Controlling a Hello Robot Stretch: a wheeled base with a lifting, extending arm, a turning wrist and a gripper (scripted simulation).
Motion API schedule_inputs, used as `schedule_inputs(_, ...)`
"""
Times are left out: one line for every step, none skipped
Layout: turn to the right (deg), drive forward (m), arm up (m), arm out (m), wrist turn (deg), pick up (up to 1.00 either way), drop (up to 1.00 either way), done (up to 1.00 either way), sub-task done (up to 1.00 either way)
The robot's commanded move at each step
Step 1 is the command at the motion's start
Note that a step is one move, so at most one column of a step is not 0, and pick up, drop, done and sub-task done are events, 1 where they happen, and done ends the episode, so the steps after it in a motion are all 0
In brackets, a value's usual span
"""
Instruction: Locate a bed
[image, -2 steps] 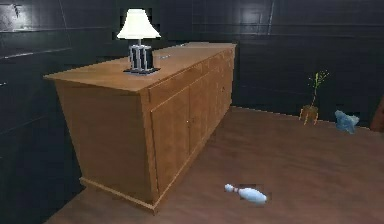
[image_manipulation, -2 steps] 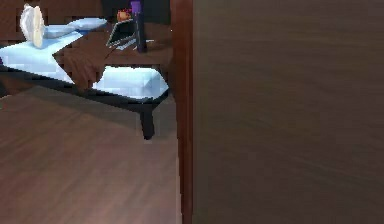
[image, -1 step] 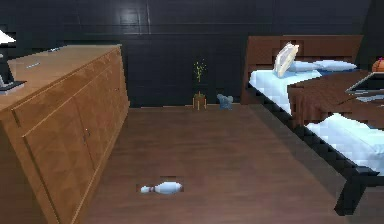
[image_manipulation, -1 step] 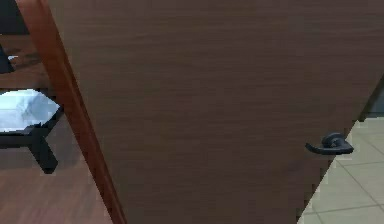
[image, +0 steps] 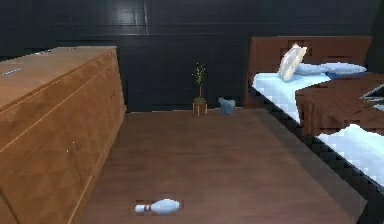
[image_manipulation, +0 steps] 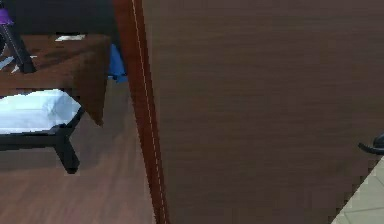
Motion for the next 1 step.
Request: schedule_inputs(18.0, 0.0, 0.0, 0.0, 0.0, 0.0, 0.0, 0.0, 0.0)
